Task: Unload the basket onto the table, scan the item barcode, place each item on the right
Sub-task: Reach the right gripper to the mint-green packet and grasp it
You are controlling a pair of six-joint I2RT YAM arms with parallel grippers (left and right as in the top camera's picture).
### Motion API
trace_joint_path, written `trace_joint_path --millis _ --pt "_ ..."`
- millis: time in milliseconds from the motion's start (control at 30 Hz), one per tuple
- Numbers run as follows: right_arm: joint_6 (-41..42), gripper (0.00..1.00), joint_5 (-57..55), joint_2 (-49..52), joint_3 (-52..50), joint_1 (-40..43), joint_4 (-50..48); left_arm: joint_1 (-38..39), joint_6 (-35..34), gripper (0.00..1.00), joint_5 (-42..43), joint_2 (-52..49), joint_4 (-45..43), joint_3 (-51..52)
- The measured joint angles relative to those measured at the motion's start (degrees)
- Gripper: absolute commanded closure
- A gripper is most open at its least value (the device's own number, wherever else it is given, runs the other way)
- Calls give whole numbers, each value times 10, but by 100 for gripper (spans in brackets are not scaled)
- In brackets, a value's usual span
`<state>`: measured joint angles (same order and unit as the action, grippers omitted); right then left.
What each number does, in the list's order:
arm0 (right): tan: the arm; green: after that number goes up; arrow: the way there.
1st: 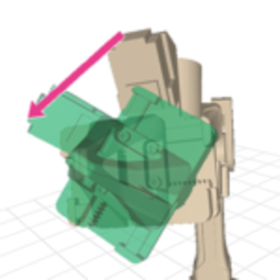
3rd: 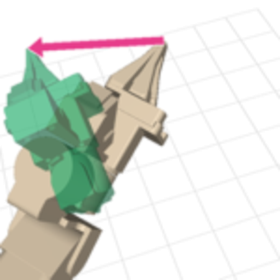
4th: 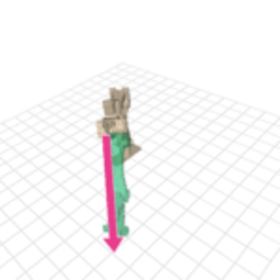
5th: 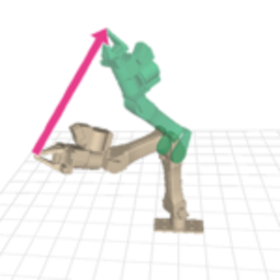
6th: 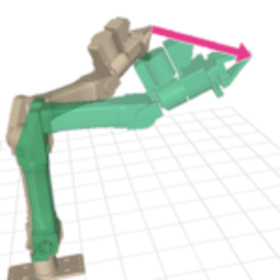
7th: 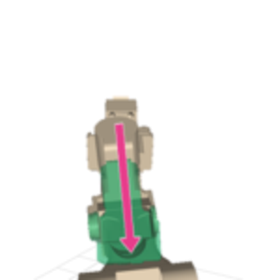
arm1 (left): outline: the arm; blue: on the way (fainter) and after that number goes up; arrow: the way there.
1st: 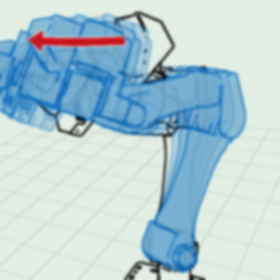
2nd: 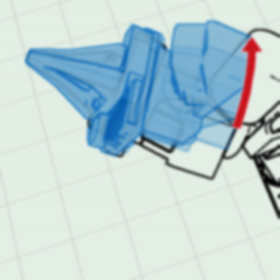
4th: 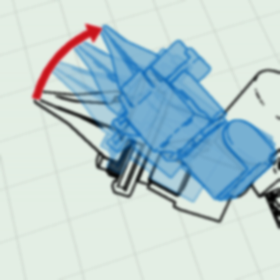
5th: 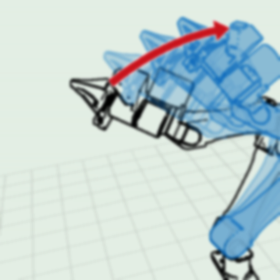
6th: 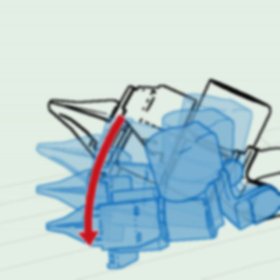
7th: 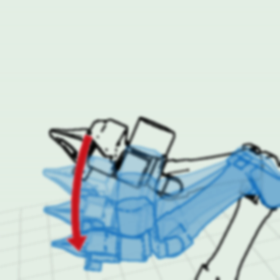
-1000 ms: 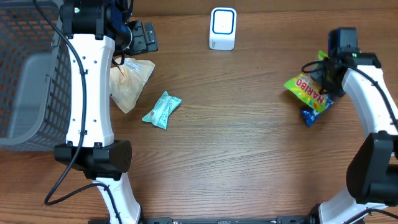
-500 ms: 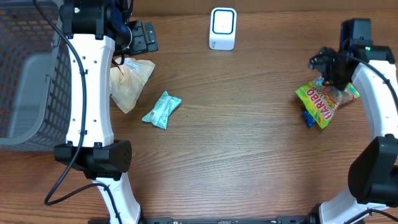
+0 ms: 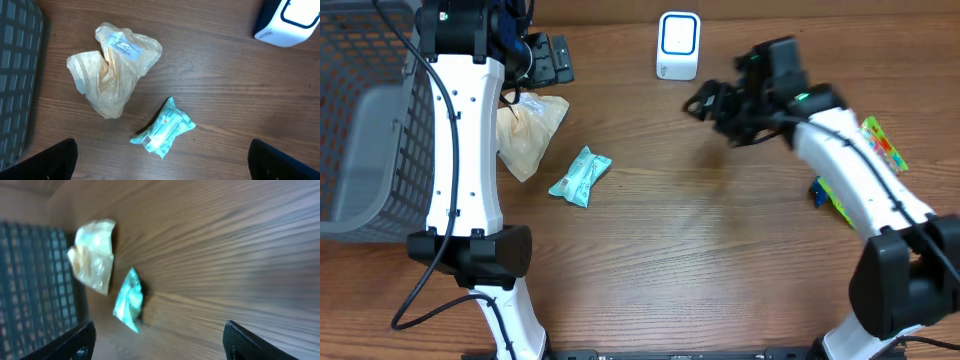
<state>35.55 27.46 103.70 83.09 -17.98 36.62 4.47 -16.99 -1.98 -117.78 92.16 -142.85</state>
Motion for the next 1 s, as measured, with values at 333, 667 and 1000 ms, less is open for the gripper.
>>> trace_joint_path --millis 333,667,1000 --pt "115 15 -41 2 -122 -122 -221 0 0 0 0 0 0 0" --pt "171 17 -76 108 -124 -204 -355 0 0 0 0 0 0 0" --pt "185 26 -67 189 -126 -233 -488 0 0 0 0 0 0 0"
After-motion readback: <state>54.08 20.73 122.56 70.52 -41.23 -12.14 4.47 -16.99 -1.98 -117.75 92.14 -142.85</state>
